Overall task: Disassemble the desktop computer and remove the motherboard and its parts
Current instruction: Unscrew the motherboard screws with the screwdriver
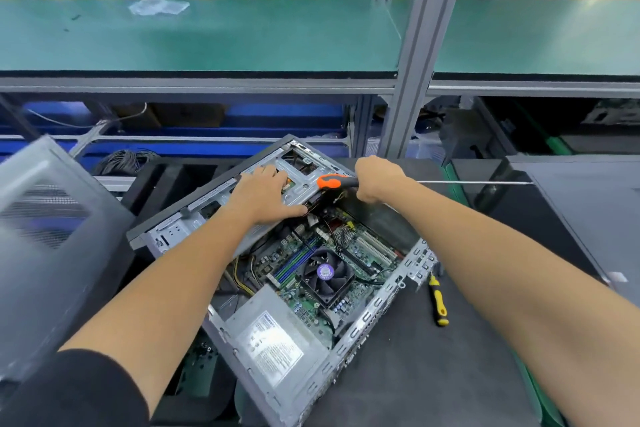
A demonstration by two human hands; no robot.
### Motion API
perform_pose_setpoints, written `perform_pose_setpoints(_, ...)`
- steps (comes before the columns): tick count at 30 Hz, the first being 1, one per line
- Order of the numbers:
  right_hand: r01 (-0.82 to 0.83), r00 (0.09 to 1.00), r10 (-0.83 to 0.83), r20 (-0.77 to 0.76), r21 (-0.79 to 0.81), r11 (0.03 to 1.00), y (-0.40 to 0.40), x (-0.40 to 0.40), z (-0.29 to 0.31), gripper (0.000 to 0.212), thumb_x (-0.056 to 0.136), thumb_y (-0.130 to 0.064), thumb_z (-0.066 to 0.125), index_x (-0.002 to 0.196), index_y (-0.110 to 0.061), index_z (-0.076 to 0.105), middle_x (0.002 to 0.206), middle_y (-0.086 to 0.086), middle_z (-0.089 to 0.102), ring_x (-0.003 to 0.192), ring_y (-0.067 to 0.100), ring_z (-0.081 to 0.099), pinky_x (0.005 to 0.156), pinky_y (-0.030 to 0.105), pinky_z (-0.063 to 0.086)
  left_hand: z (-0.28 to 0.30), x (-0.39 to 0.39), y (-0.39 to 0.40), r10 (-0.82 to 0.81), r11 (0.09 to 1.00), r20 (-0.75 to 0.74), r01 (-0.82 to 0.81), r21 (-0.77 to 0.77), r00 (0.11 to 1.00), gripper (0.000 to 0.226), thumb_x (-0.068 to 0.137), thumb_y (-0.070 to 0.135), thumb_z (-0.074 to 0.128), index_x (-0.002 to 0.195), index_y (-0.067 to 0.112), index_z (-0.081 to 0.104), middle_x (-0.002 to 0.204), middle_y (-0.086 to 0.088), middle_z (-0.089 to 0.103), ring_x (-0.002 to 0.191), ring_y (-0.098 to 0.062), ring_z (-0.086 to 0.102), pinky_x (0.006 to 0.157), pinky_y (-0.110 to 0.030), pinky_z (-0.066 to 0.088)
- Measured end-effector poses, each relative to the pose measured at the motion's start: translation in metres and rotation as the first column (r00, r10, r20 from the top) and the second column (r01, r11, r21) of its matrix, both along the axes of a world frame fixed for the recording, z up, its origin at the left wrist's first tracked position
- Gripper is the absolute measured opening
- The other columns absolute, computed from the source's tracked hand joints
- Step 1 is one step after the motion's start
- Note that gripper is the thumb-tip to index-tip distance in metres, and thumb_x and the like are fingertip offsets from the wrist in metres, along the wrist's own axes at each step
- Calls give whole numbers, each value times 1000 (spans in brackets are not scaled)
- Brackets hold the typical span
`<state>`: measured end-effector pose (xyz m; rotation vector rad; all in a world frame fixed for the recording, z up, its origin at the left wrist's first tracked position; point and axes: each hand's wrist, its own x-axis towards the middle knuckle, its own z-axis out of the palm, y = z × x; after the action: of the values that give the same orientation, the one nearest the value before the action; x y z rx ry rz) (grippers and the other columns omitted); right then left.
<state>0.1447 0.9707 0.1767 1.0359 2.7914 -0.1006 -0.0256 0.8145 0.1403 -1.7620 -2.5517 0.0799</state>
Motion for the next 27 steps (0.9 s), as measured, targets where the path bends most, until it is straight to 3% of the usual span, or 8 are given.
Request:
perform_pose_setpoints(3, -14, 1000, 14, -6, 29, 999, 2, -9, 1, 11, 87, -11, 58, 89, -11, 47, 76, 3, 45, 73, 28, 51, 64, 35, 42, 0, -3, -4, 31, 999, 13, -31, 24, 999, 71, 76, 78, 46, 107, 14, 51, 111, -7, 52, 100, -26, 51, 85, -41, 39)
perform_pose_setpoints(7, -7, 1000, 8, -16, 55, 998, 1, -19, 1, 13, 88, -10, 57, 89, -12, 45, 85, 6, 46, 77, 30, 49, 67, 36, 42, -2, -10, -7, 86, 993, 57, -91, 82, 995, 58, 82, 76, 33, 93, 21, 49, 109, -2, 50, 97, -21, 43, 86, -41, 31)
perform_pose_setpoints(9, -1, 1000, 2, -21, 62, 998, 1, -23, 1, 13, 88, -9, 58, 90, -12, 46, 86, 6, 47, 77, 30, 50, 68, 36, 42, -3, -18, -5, 152, 979, 73, -160, 124, 986, 54, 87, 68, 34, 105, 21, 53, 123, -4, 46, 109, -23, 42, 93, -45, 31)
perform_pose_setpoints(12, 2, 1000, -1, -22, 73, 997, 3, -27, 1, 11, 89, -9, 57, 90, -12, 46, 86, 6, 48, 76, 30, 50, 67, 36, 43, -2, -32, -2, 336, 935, 114, -346, 77, 935, 64, 88, 64, 43, 133, 19, 39, 138, -8, 40, 124, -28, 39, 103, -51, 30)
perform_pose_setpoints(16, -5, 1000, 7, -23, 83, 996, 6, -32, 0, 10, 90, -7, 57, 91, -11, 47, 85, 7, 49, 75, 30, 51, 65, 36, 42, -8, -44, -4, 463, 877, 220, -480, 29, 859, 61, 90, 62, 43, 135, 22, 34, 139, -14, 40, 125, -35, 39, 103, -53, 29)
perform_pose_setpoints(22, -44, 999, 46, -22, 99, 994, 13, -45, 1, 11, 88, -5, 57, 93, -12, 50, 87, 6, 49, 80, 31, 53, 68, 37, 41, -3, -45, -8, 482, 876, 53, -483, 4, 875, 67, 89, 69, 33, 141, 26, 29, 135, -20, 41, 121, -39, 42, 101, -49, 32)
perform_pose_setpoints(27, -68, 998, 67, 6, 131, 989, 24, -59, 1, 14, 87, -2, 58, 88, -12, 48, 88, 8, 51, 76, 30, 49, 66, 37, 41, 0, -37, -9, 530, 843, -11, -528, -101, 848, 74, 90, 71, 21, 153, 34, 7, 146, -23, 31, 126, -40, 37, 101, -45, 29)
